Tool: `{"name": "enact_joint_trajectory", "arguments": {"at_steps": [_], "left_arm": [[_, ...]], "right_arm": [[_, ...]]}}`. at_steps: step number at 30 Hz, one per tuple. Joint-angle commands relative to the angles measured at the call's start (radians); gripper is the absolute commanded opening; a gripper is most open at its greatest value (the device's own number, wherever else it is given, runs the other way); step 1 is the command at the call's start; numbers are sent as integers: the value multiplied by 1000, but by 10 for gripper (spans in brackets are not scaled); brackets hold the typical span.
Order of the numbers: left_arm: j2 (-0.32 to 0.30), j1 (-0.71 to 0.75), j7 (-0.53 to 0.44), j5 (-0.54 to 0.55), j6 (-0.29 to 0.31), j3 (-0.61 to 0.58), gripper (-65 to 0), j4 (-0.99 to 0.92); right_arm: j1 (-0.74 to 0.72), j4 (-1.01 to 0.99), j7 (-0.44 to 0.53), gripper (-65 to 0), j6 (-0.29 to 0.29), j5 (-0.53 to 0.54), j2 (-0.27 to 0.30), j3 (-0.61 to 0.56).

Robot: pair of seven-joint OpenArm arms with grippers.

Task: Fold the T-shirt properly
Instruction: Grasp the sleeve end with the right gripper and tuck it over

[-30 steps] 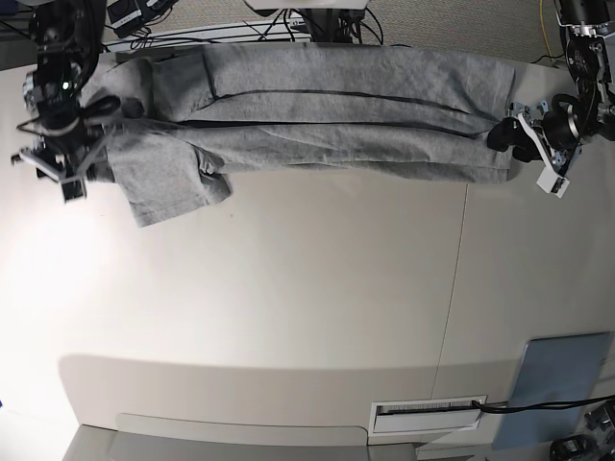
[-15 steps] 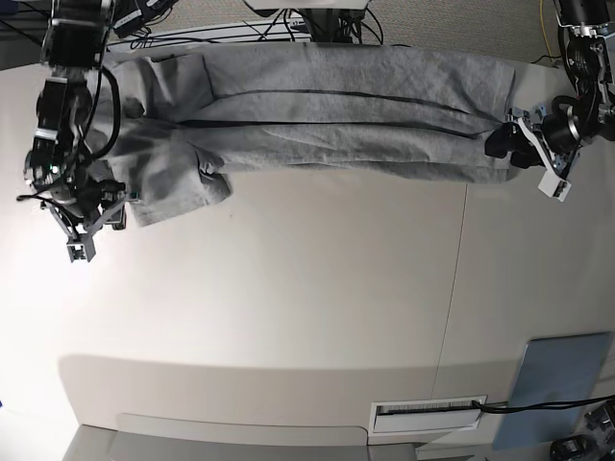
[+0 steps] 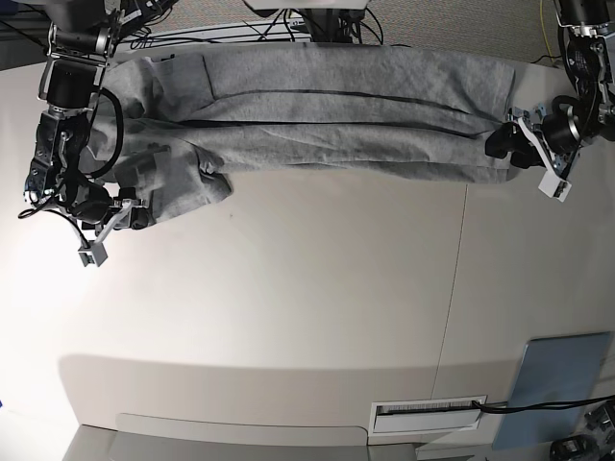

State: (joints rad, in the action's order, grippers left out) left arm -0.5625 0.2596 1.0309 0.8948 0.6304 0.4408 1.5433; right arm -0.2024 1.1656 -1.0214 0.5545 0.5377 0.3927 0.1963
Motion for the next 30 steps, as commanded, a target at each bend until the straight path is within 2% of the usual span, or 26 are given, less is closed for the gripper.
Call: {"name": "enact_joint_trajectory", "arguments": {"at_steps": [1, 5, 6, 10, 16, 23, 30], "left_arm": [[-22, -8, -18, 19, 3, 10, -272, 16], [-22, -8, -19, 19, 4, 10, -272, 16], [-22, -7, -19, 19, 3, 10, -272, 16], [-22, -7, -28, 18, 3, 10, -272, 16], [-22, -7, -67, -29, 3, 10, -272, 15], [-22, -7, -71, -28, 3, 10, -272, 16], [-22, -7, -70, -28, 3, 10, -272, 15]], "right_arm": [[-9, 3, -49, -421, 4, -10, 6, 1], [-8, 3, -64, -620, 37, -13, 6, 1], [-9, 3, -58, -650, 39, -15, 6, 1], [-8, 42, 24, -650, 59, -14, 6, 1], [51, 300, 26, -650, 102, -15, 6, 1], [296, 692, 19, -650, 99, -15, 6, 2], [582, 968, 24, -650, 93, -14, 6, 1]]}}
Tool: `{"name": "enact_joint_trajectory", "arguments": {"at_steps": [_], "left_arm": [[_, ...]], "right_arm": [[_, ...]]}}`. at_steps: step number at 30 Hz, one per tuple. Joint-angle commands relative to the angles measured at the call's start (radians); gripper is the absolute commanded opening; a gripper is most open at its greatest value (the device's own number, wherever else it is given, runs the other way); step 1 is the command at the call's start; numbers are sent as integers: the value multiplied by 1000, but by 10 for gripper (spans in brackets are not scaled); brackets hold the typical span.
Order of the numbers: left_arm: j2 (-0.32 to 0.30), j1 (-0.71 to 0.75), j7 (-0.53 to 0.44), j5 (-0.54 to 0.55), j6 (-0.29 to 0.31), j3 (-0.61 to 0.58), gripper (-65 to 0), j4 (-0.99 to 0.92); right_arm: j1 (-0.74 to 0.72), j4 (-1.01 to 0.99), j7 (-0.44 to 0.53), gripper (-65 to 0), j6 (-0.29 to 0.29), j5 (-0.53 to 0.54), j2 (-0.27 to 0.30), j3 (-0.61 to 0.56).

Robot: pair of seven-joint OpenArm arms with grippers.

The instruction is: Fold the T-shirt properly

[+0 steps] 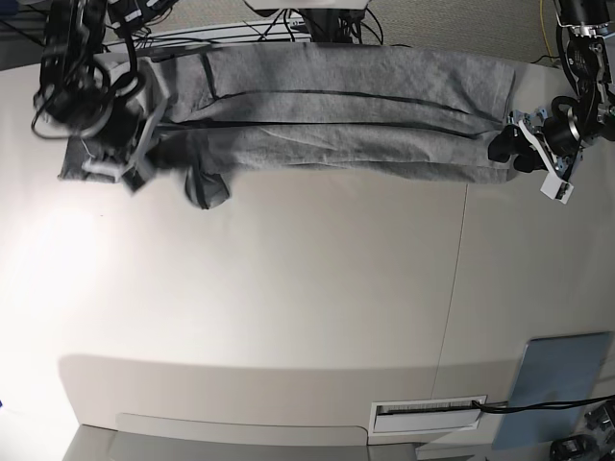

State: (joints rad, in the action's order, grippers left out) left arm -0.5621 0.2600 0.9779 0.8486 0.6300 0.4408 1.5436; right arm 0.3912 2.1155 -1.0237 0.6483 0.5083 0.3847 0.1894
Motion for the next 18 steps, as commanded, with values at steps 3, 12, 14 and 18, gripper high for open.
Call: {"name": "enact_joint_trajectory", "arguments": {"at_steps": [3, 12, 14, 18], "left_arm": [[-23, -7, -17, 19, 3, 10, -272, 15], [-23, -7, -17, 19, 3, 10, -272, 15], [-23, -8, -18, 19, 3, 10, -272, 15], [-23, -8, -17, 19, 3, 10, -272, 15]], "right_arm": [[97, 89, 45, -650, -1, 16, 14, 8], [273, 157, 74, -650, 2, 26, 14, 8], [277, 156, 72, -650, 2, 26, 14, 8], [277, 156, 73, -650, 2, 26, 14, 8]]}}
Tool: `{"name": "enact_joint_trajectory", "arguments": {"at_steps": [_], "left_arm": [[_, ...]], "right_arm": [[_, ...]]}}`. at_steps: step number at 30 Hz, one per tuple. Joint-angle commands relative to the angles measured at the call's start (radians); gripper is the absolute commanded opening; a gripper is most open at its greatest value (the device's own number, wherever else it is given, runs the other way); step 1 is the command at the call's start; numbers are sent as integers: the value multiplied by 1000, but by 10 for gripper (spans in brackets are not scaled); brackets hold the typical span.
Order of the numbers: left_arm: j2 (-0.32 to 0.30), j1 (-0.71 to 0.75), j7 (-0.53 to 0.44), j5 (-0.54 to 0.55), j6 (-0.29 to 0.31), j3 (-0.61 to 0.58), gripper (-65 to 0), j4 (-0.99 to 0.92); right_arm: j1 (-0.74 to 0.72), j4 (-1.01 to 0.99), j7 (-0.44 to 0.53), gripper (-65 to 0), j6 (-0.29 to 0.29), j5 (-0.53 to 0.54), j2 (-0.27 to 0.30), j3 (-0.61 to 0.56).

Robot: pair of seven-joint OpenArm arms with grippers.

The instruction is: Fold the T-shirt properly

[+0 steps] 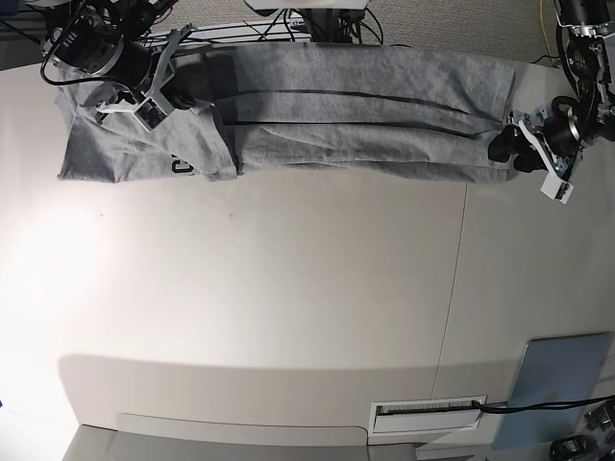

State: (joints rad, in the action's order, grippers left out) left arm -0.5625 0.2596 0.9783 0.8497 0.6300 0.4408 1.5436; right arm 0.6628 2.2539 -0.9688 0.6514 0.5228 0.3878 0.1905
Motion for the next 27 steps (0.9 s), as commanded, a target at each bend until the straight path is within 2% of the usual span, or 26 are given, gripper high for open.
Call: {"name": "enact_joint_trajectory", "arguments": {"at_steps": [1, 3, 5, 9, 15, 19, 21, 24, 25, 27], "left_arm": [[-22, -7, -17, 18, 3, 10, -272, 15], [-22, -7, -17, 18, 3, 10, -272, 15], [-22, -7, -17, 18, 3, 10, -272, 15], [-22, -7, -16, 18, 3, 10, -272, 15], [-22, -7, -17, 18, 4, 10, -272, 15], [-22, -7, -17, 18, 4, 10, -272, 15], [-22, -7, -18, 18, 4, 10, -272, 15], [-22, -7, -17, 19, 4, 10, -272, 15], [-22, -7, -17, 18, 3, 10, -272, 15], [-22, -7, -17, 19, 3, 10, -272, 15]], "right_arm": [[5, 18, 14, -650, 5, 11, 11, 7], [5, 18, 2, -650, 47, 12, 11, 7], [5, 18, -13, -650, 47, 21, 11, 7], [5, 18, -125, -650, 47, 136, 11, 7], [5, 18, -163, -650, 47, 147, 11, 7], [-1, 18, -293, -650, 47, 150, 11, 7], [0, 18, -326, -642, 47, 150, 11, 7], [2, 18, -282, -427, 47, 146, 11, 7], [2, 18, -249, -382, 47, 147, 11, 7], [2, 18, -178, -360, 47, 147, 11, 7]]}}
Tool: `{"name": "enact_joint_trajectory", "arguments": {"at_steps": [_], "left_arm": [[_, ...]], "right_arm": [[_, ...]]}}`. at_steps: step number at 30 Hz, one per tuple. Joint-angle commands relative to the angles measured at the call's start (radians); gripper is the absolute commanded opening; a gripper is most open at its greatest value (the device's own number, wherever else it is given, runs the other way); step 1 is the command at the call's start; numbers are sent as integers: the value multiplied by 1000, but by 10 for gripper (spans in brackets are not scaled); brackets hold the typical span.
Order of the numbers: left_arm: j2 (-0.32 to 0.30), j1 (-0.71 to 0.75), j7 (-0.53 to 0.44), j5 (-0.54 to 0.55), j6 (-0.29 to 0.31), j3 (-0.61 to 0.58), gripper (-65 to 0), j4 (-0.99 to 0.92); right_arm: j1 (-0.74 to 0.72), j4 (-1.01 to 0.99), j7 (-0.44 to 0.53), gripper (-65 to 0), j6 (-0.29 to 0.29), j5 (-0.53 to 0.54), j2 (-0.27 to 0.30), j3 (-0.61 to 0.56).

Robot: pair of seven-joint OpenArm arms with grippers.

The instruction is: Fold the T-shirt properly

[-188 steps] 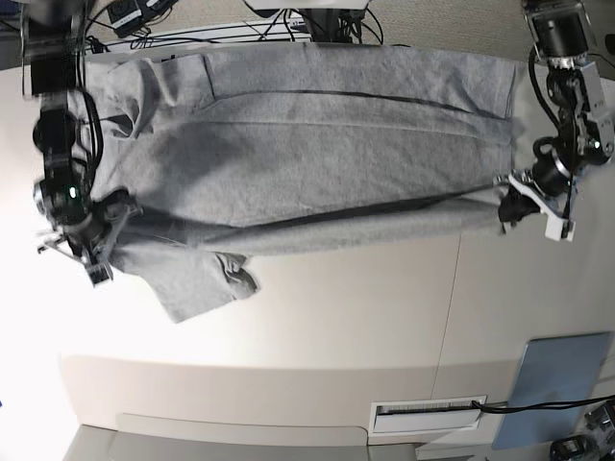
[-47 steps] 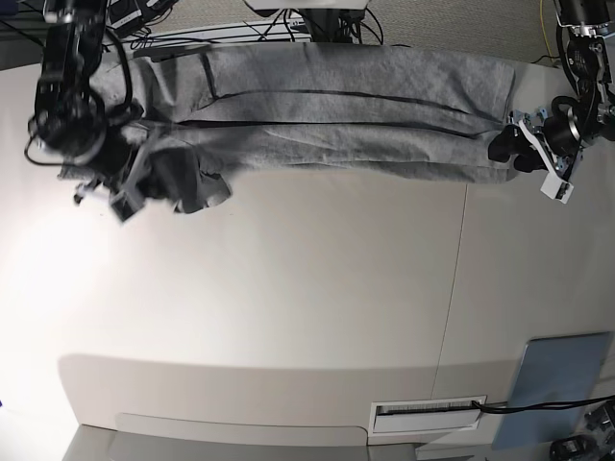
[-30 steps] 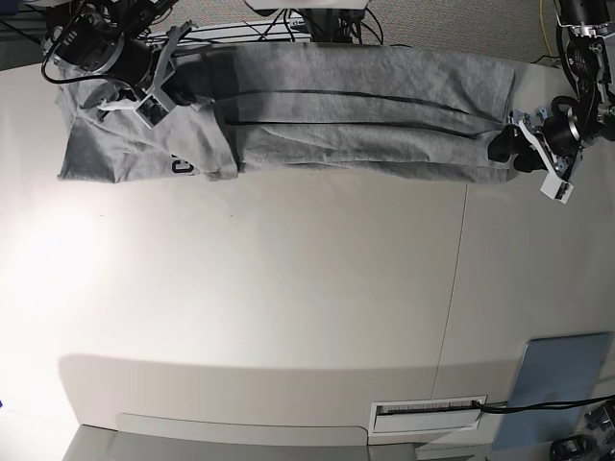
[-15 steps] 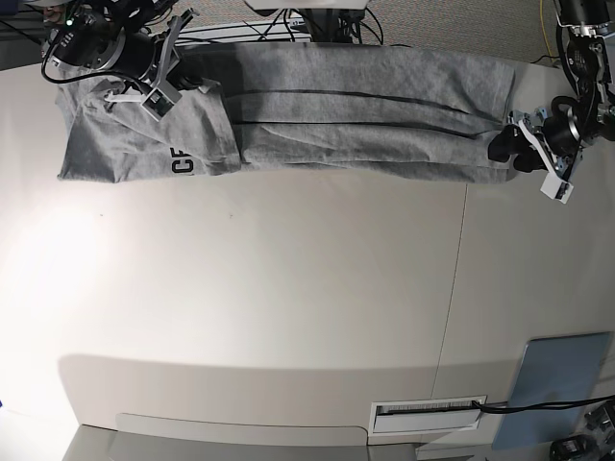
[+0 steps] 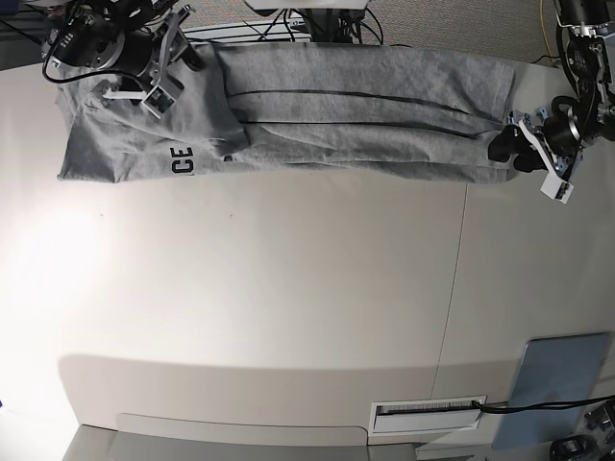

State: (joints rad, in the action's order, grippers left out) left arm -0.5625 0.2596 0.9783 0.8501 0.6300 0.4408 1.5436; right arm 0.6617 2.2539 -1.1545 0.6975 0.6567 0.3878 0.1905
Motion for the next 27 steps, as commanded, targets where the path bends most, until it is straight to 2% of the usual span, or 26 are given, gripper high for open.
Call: {"name": "enact_joint_trajectory", "arguments": {"at_steps": [1, 4, 7, 13, 16, 22, 27], "left_arm": [[-22, -7, -17, 18, 3, 10, -272, 15], [-22, -7, -2, 18, 3, 10, -272, 15], [-22, -6, 4, 18, 3, 10, -272, 15], [-19, -6, 8, 26, -8, 10, -272, 6], [-10, -5, -13, 25, -45, 9, -272, -39], [-8, -5, -10, 26, -46, 10, -272, -133], [-5, -5, 86, 155, -24, 9, -272, -170]], "right_arm": [[3, 18, 43, -360, 1, 13, 11, 7], [3, 18, 142, -360, 1, 17, 11, 7], [0, 18, 170, -360, 1, 16, 11, 15], [-24, 18, 180, -360, 1, 16, 11, 87], [-27, 18, 182, -360, 1, 17, 11, 128], [-27, 18, 183, -360, 1, 16, 11, 158], [-27, 18, 183, -360, 1, 16, 11, 158]]}}
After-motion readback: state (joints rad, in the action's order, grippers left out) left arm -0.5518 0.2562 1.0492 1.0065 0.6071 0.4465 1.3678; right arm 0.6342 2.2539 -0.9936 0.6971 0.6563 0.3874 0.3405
